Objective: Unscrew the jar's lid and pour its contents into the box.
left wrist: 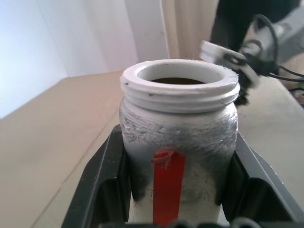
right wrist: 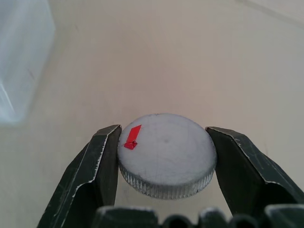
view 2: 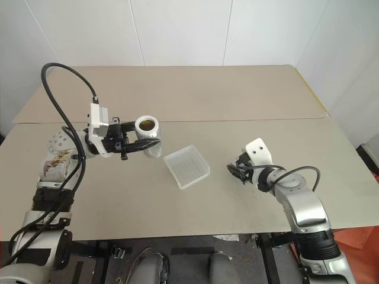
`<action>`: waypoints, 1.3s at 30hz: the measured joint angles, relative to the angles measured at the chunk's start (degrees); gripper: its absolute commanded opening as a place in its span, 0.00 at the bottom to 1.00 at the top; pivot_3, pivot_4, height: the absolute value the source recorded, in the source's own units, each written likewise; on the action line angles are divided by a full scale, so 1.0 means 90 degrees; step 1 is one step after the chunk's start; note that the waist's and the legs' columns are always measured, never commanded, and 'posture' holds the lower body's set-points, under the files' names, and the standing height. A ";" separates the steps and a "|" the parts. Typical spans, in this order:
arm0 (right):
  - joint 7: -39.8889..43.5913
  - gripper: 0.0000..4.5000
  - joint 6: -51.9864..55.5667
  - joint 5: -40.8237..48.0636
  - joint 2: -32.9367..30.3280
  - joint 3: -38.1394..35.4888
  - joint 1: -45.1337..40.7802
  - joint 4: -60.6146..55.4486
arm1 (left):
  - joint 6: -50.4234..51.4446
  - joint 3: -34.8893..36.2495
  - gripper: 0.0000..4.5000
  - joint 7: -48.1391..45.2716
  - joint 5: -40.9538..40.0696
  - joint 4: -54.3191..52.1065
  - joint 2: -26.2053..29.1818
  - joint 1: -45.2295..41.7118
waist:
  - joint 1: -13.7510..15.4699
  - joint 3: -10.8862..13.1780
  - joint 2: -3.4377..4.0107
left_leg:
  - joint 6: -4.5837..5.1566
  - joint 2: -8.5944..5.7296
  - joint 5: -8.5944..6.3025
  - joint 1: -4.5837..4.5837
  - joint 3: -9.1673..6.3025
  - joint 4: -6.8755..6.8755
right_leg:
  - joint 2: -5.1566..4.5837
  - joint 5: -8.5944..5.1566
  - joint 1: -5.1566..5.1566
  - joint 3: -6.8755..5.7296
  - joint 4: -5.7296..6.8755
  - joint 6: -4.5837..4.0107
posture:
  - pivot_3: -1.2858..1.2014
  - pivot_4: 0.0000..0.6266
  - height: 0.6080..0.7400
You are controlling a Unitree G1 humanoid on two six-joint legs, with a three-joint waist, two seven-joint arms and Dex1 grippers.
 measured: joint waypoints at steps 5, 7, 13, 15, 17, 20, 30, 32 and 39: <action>0.0475 0.99 0.0704 0.0421 -0.0417 -0.0158 -0.0247 -0.0320 | -0.1118 -0.0306 0.44 0.0750 0.0942 0.0342 -0.0255 -0.0350 | 0.0061 0.0000 0.0000 | 0.0000 -0.0006 0.0000 -0.0005 -0.0001 0.0001 | -0.0005 0.0000 0.0000 -0.0001 -0.0006 0.0002 | 0.52 0.24 1.00; 0.0874 0.99 0.1108 0.0964 -0.0674 -0.0443 -0.0457 -0.0676 | -0.2104 -0.0547 0.44 0.1235 0.1706 0.0650 -0.0276 -0.0482 | 0.0076 0.0000 0.0000 | 0.0000 -0.0006 0.0000 -0.0005 -0.0003 0.0001 | -0.0004 0.0001 0.0002 -0.0002 -0.0008 0.0002 | 0.52 0.24 1.00; 0.2428 0.99 0.2363 0.3157 -0.1492 -0.1121 -0.1282 -0.1374 | -0.5711 -0.1613 0.44 0.4250 0.5430 0.1932 0.0235 -0.1547 | 0.0102 0.0003 -0.0004 | 0.0001 -0.0006 -0.0001 -0.0009 -0.0008 0.0000 | -0.0005 0.0004 0.0006 -0.0008 -0.0018 0.0004 | 0.52 0.24 1.00; 0.2865 0.99 0.2388 0.3464 -0.1762 -0.1060 -0.1344 -0.1438 | -0.6440 -0.2397 0.44 0.6431 0.7707 0.1973 0.0854 -0.2217 | 0.0112 0.0003 -0.0005 | 0.0002 -0.0008 -0.0001 -0.0010 -0.0006 -0.0002 | -0.0008 0.0005 0.0008 -0.0007 -0.0026 0.0008 | 0.52 0.24 1.00; 0.3043 0.99 0.2373 0.3489 -0.1860 -0.0946 -0.1374 -0.1418 | -0.6431 -0.3101 0.44 0.8235 0.9296 0.1943 0.1148 -0.2697 | 0.0136 0.0002 -0.0004 | 0.0001 -0.0013 -0.0001 -0.0010 -0.0002 -0.0001 | -0.0013 0.0007 0.0010 -0.0005 -0.0027 0.0017 | 0.52 0.24 1.00; 0.3146 0.99 0.2306 0.3483 -0.1861 -0.0693 -0.1520 -0.1223 | -0.5810 -0.4312 0.44 1.0634 1.1307 0.1958 0.1190 -0.3069 | 0.0171 0.0002 -0.0003 | 0.0001 -0.0015 -0.0001 -0.0011 0.0004 0.0004 | -0.0017 0.0011 0.0007 -0.0004 -0.0020 0.0026 | 0.52 0.24 1.00; 0.3077 0.99 0.2136 0.3759 -0.1736 -0.0825 -0.1877 -0.1041 | -0.4179 -0.6094 0.44 1.2560 1.3125 0.2442 0.0616 -0.3155 | 0.0218 0.0002 -0.0004 | 0.0001 -0.0013 -0.0001 -0.0058 0.0003 0.0006 | -0.0014 0.0013 -0.0033 -0.0009 0.0001 0.0024 | 0.52 0.24 1.00; 0.3020 0.99 0.2136 0.3867 -0.1736 -0.0966 -0.1794 -0.1154 | -0.4130 -0.6151 0.44 1.2579 1.3127 0.2610 0.0613 -0.3277 | 0.0226 0.0003 -0.0004 | 0.0001 -0.0012 -0.0001 -0.0059 0.0002 0.0009 | -0.0015 0.0013 -0.0031 -0.0011 0.0000 0.0024 | 0.52 0.24 1.00; 0.2834 0.99 0.2048 0.3978 -0.1713 -0.1048 -0.1467 -0.1377 | -0.4200 -0.6152 0.44 1.2573 1.2726 0.2778 0.0654 -0.3465 | 0.0225 0.0003 -0.0004 | 0.0001 -0.0013 -0.0001 -0.0053 0.0001 0.0014 | -0.0018 0.0013 -0.0026 -0.0011 0.0000 0.0024 | 0.52 0.24 1.00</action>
